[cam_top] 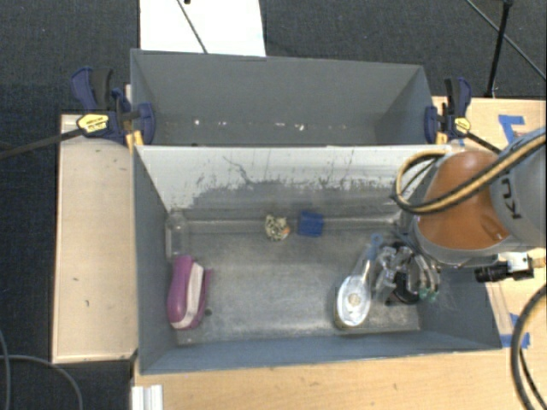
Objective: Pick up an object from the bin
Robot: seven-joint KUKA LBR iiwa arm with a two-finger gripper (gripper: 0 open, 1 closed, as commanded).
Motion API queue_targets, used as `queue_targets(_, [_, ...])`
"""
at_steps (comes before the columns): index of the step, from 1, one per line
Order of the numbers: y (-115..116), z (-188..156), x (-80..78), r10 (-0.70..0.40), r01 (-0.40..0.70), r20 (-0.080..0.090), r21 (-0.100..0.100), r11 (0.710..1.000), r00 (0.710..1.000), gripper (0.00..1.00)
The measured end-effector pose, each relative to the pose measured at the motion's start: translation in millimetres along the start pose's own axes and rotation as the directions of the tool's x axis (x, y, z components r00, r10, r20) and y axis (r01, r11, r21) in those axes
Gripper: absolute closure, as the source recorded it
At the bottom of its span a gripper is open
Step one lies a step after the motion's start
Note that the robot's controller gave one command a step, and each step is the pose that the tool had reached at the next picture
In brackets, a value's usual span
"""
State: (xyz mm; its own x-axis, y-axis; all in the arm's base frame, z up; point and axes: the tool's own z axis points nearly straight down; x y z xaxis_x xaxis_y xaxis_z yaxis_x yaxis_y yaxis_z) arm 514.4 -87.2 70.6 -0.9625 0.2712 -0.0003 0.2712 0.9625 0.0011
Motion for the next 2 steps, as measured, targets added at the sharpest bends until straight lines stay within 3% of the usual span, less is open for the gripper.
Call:
queue_targets(1, [0.0, 0.0, 0.0, 0.001, -0.001, 0.000, 0.000, 1.000, 1.000, 0.00])
queue_targets(2, [0.1, 0.1, 0.2, 0.001, -0.001, 0.000, 0.000, 1.000, 1.000, 1.00])
